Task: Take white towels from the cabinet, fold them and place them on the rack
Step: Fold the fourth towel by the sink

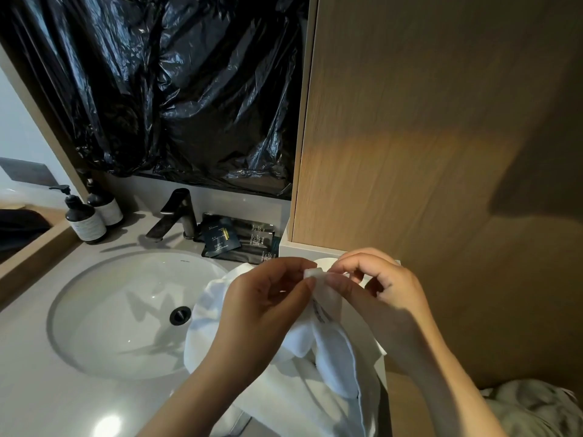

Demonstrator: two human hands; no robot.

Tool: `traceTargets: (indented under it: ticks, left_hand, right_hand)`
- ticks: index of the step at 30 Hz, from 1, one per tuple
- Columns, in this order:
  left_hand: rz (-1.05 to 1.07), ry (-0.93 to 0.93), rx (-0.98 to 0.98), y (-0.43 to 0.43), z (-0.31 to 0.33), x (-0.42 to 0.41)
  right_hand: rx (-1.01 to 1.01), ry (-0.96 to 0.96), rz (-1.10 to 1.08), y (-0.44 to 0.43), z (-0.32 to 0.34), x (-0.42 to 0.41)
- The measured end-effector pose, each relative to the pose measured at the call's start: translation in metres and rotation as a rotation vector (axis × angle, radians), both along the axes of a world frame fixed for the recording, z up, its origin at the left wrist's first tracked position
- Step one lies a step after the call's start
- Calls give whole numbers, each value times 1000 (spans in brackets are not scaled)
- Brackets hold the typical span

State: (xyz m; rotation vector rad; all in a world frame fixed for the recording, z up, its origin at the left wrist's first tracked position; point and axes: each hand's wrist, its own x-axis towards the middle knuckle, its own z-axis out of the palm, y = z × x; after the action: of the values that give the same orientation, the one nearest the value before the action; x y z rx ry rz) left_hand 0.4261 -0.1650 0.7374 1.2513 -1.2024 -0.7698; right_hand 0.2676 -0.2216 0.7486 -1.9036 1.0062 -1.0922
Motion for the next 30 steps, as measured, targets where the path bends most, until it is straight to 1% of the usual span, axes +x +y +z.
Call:
traceTargets:
  ticks: [5,10,13,19,22,24,27,30]
  left_hand:
    - [15,-19,-6,-1,5,0]
    - [7,-46,-50,0,10,2]
    - [41,-75,-82,-1,15,5]
    - [-7,-246,-211,0,34,13]
    - [15,-297,-225,-4,39,19]
    - [27,-248,-193,-8,42,20]
    - [41,-84,-139,-21,51,19]
    - [49,-76,-169,-35,64,22]
  right_hand:
    - [-39,61,23,-10,-3,-2]
    - [154,-53,179,-16,-6,1]
    - [160,-108,210,-19,-3,2]
    - [162,-105,307,-26,7,7]
    - [135,-107,308,-31,14,8]
    - [75,-79,300,-34,19,10]
    - [-41,-21,276,-39,27,12]
    - [-149,58,228,-45,36,10]
